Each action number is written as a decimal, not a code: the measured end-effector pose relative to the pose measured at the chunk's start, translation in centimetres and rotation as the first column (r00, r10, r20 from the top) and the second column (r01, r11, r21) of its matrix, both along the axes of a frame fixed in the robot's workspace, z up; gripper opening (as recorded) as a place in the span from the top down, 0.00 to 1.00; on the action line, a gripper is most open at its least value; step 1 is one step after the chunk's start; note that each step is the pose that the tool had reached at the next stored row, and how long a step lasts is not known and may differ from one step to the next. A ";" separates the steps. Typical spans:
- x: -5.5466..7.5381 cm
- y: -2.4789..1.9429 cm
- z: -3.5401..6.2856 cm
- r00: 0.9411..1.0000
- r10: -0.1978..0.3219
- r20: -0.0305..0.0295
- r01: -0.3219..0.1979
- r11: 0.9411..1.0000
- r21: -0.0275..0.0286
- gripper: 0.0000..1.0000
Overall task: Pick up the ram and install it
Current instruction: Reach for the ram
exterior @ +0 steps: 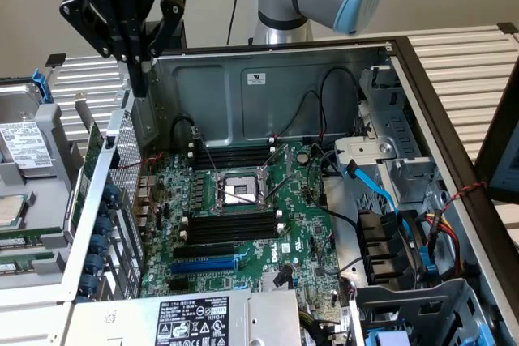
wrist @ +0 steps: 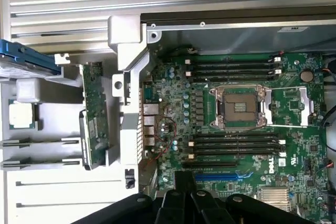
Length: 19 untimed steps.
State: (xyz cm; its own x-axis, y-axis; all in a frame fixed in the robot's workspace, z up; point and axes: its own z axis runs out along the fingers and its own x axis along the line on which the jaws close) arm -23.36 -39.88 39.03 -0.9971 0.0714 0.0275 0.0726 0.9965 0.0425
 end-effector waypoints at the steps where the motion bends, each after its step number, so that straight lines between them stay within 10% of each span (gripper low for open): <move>1: -0.5 0.00 -0.07 1.000 0.000 -0.001 0.000 1.000 0.000 0.89; 19: -8.7 0.00 -1.01 1.000 0.000 -0.001 0.000 1.000 0.000 0.89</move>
State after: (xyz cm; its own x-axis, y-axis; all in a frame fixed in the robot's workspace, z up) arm -32.01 -39.88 38.02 -0.9970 0.0714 0.0282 0.0726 0.9965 0.0424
